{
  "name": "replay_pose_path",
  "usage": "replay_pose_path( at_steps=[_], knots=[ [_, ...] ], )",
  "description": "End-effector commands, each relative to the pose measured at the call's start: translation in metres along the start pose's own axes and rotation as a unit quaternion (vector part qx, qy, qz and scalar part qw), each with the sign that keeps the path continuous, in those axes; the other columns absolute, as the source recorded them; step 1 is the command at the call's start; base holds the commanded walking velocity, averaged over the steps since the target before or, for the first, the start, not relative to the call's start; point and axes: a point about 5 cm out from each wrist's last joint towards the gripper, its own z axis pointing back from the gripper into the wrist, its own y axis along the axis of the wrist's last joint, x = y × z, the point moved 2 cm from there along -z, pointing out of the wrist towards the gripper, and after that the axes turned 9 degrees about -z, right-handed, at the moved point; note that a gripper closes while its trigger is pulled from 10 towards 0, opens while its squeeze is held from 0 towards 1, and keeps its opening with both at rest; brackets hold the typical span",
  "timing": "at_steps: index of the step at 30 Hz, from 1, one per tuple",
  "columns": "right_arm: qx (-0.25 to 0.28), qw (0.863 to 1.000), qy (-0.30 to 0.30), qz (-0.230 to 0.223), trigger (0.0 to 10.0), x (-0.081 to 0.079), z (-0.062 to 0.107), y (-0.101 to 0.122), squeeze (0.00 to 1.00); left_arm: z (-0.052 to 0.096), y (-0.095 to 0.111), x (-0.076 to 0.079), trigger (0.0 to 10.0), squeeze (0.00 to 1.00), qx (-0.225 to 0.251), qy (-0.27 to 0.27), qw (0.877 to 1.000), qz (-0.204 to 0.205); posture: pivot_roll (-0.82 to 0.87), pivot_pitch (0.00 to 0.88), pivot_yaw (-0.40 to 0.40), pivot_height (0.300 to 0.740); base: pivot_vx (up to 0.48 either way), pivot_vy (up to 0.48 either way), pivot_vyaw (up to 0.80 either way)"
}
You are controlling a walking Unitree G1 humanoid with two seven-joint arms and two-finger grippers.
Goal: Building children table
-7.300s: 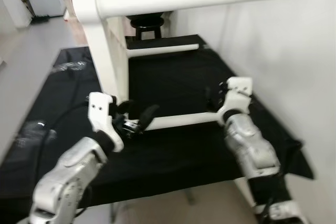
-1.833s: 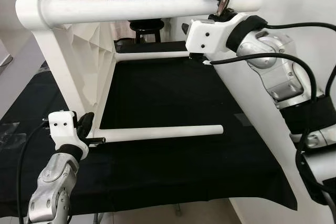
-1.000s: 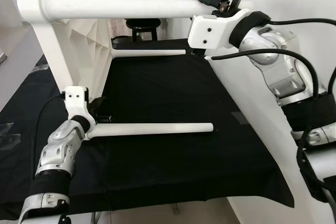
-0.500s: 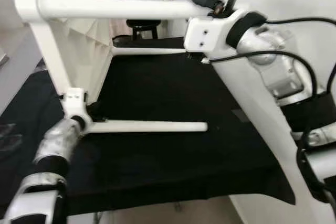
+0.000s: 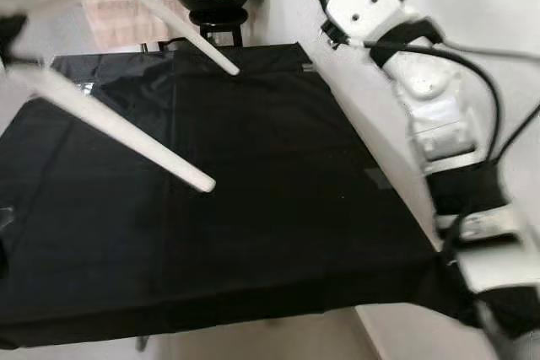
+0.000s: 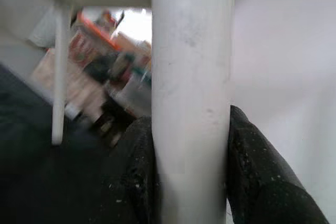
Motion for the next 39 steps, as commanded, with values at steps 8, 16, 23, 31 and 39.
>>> replay_pose_path(
  at_steps=[8,16,23,31,39],
  knots=[
    [-0.287,0.905,0.008,-0.313,0.0,-0.11,0.043,-0.133,0.0,-0.017,0.064,0.019,10.0,0.0,0.095,-0.073,0.992,-0.036,0.03,0.0,0.041,0.74,0.0,0.0,0.0],
    [-0.291,0.902,0.041,-0.316,0.0,-0.146,0.031,-0.122,0.0,-0.014,0.025,0.093,10.0,0.0,0.081,-0.195,0.978,0.007,0.03,0.0,0.047,0.74,0.0,0.0,0.0],
    [-0.276,0.923,0.047,-0.263,10.0,-0.136,0.025,-0.119,0.97,0.012,-0.013,0.145,10.0,0.12,0.055,-0.242,0.965,0.083,0.02,0.0,0.04,0.74,0.0,0.0,0.0],
    [-0.242,0.938,0.05,-0.242,10.0,-0.098,0.037,-0.124,1.0,0.042,-0.042,0.161,10.0,1.0,0.019,-0.243,0.962,0.121,0.0,0.0,0.038,0.74,0.0,0.0,0.0],
    [-0.161,0.941,0.126,-0.271,10.0,-0.099,0.092,-0.113,1.0,0.098,-0.083,0.175,10.0,1.0,-0.049,-0.197,0.973,0.114,-0.02,0.0,0.037,0.74,0.0,0.0,0.0]
  ],
)
